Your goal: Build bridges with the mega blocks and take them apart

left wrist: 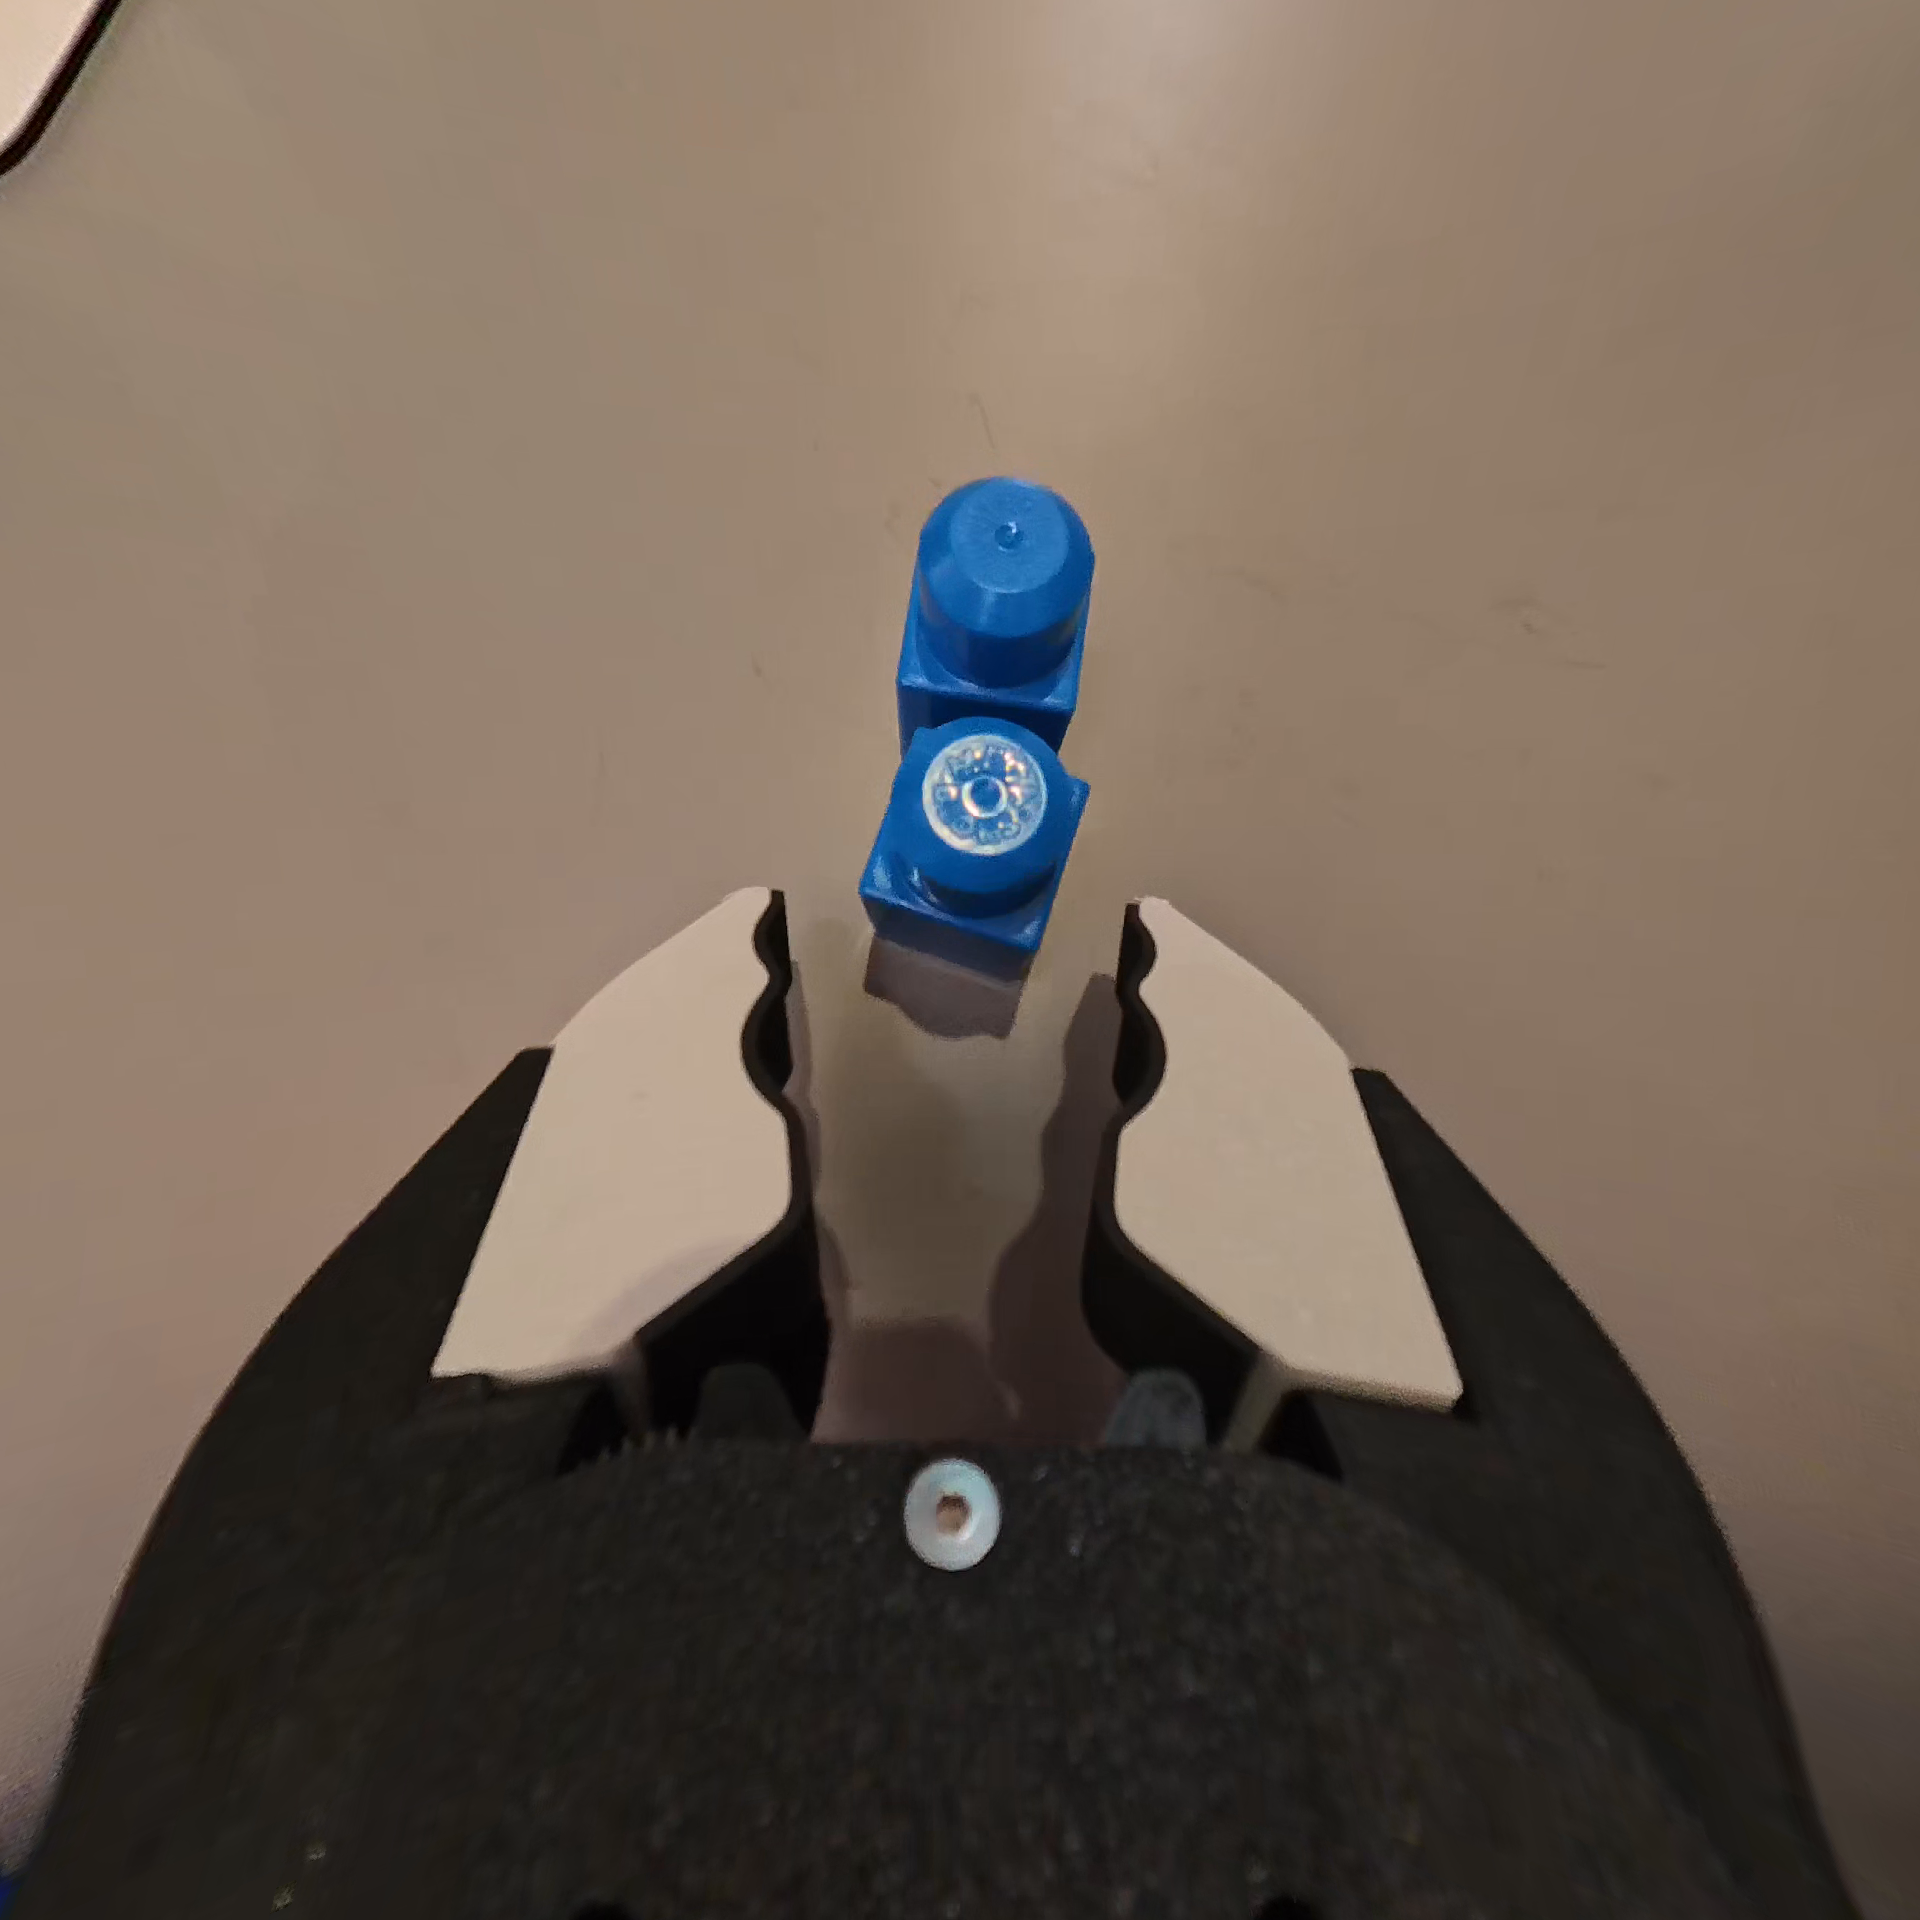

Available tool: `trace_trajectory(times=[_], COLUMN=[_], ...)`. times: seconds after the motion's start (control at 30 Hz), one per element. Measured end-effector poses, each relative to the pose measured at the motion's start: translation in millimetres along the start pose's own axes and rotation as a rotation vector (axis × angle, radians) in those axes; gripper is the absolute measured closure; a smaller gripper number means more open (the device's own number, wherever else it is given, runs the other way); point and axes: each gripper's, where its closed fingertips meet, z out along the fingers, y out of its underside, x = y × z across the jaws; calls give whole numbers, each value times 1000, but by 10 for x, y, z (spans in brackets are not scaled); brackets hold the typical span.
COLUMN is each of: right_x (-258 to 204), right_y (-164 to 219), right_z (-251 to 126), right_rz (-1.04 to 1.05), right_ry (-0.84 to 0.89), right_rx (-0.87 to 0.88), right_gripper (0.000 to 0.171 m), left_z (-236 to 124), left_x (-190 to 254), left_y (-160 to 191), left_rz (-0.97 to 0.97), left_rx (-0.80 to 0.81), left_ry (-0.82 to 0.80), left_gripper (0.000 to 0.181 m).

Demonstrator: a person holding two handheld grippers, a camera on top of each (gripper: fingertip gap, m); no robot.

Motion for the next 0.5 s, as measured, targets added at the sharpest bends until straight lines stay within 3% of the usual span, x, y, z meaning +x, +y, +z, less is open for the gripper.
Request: trace_trajectory(times=[0.3, 0.5], right_x=[5, 1], right_y=[-1, 22], right_z=[2, 21], right_rz=[-2, -1], right_ry=[10, 1], right_rx=[-11, -14], right_gripper=[61, 62], left_z=[157, 182], left_x=[41, 27], left_y=[-3, -23], left_rz=[53, 41], left_rx=[-40, -48], left_ry=[39, 20], left_gripper=[143, 143])
